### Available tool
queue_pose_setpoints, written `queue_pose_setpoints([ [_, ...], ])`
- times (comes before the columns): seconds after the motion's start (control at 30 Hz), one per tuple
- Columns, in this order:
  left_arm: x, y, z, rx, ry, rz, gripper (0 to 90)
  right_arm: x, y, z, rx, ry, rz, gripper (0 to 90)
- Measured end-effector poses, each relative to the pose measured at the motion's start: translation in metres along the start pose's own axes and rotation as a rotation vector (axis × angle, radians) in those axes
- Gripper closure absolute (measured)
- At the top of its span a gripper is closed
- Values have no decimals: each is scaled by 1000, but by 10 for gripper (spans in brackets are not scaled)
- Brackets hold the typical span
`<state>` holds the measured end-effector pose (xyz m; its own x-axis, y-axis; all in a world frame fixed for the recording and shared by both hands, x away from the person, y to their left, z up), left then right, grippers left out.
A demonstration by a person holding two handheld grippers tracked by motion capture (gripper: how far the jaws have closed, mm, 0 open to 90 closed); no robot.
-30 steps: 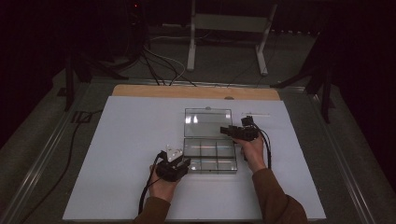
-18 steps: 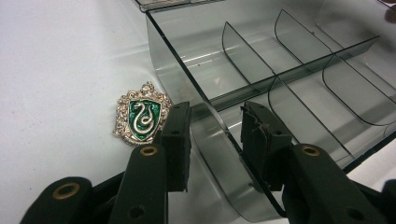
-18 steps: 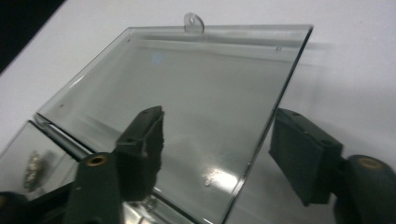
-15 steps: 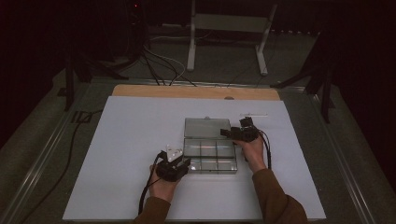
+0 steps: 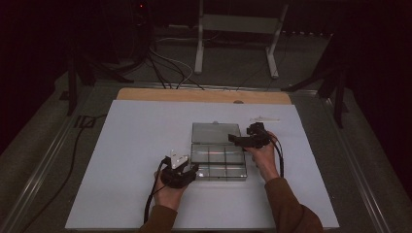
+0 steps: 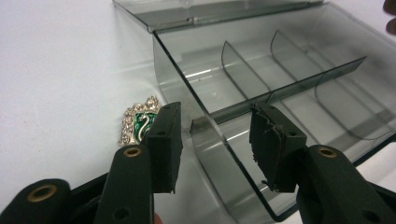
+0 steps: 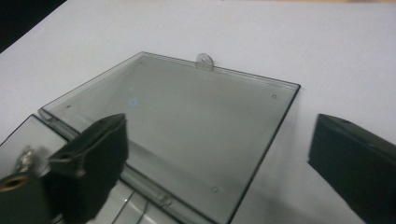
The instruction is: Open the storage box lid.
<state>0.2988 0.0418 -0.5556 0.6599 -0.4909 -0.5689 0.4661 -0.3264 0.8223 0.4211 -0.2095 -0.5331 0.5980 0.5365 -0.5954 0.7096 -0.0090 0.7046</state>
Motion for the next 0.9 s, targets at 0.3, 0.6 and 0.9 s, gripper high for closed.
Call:
queue_pose_setpoints([
  [0.3,-7,6,-2,3,8,37,369,-20,1,-14,-75,33,47,0],
  [0.6,-18,15,-6,10,24,68,135,-44,3,-22,-140,28,95,0],
  [0.9,-27,21,-11,26,20,80,14,-62,-1,-22,-187,3,112,0],
])
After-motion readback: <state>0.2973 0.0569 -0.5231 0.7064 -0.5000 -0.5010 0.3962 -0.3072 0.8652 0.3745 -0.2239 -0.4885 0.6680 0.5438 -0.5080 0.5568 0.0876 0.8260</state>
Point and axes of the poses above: each handheld gripper's, and its own axes: x roughly forward along the jaws, y roughly out of its top, z roughly to its right, the point moved 4 cm from there along x, roughly forward along the jaws, and after that the axes turned 11 degrees about x, right-handed, at the moved point
